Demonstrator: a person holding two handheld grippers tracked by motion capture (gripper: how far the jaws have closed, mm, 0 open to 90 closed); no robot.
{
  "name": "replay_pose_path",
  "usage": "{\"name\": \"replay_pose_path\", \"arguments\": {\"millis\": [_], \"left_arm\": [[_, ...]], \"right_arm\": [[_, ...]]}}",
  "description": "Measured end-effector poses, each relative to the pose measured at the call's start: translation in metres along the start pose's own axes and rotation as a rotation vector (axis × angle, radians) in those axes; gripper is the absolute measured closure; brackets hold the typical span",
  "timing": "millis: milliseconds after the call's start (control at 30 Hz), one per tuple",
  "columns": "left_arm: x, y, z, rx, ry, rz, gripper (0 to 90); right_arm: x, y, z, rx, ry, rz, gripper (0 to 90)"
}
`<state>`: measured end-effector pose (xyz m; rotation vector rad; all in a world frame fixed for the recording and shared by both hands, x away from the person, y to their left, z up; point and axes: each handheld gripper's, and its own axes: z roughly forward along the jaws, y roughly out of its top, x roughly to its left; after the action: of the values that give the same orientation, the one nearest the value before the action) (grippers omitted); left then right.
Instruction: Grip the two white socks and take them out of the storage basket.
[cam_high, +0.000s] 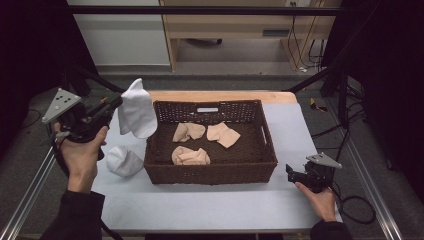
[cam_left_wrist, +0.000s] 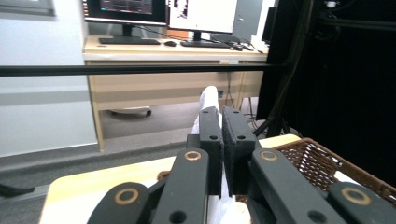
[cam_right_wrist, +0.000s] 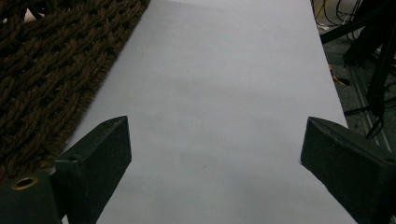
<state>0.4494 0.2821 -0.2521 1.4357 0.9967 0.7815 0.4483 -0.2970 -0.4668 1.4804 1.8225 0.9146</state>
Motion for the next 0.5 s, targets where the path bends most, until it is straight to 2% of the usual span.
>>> {"name": "replay_pose_path", "arguments": {"millis": [67, 133, 200, 300, 333, 500], "left_arm": [[0.003, -0.001, -0.002, -0.003, 0.006, -0.004, 86.6], [0.015, -0.009, -0.01, 0.002, 0.033, -0.018, 86.6], [0.018, -0.013, -0.012, 0.005, 0.039, -0.023, 86.6], [0.034, -0.029, -0.019, 0.011, 0.063, -0.068, 86.6], [0.034, -0.029, -0.019, 0.011, 0.063, -0.068, 86.6], [0.052, -0.049, -0.024, 0.037, 0.097, -0.107, 86.6]], "right_arm": [[0.0, 0.0, 0.0, -0.001, 0.0, -0.001, 8.8], [0.0, 0.0, 0.0, 0.0, -0.002, 0.001, 8.9], [0.0, 0.0, 0.0, 0.0, -0.002, 0.001, 8.9], [0.0, 0.0, 0.0, 0.0, -0.002, 0.002, 8.8], [0.0, 0.0, 0.0, 0.0, -0.002, 0.002, 8.8], [0.0, 0.0, -0.001, -0.001, -0.004, 0.003, 8.8]]}}
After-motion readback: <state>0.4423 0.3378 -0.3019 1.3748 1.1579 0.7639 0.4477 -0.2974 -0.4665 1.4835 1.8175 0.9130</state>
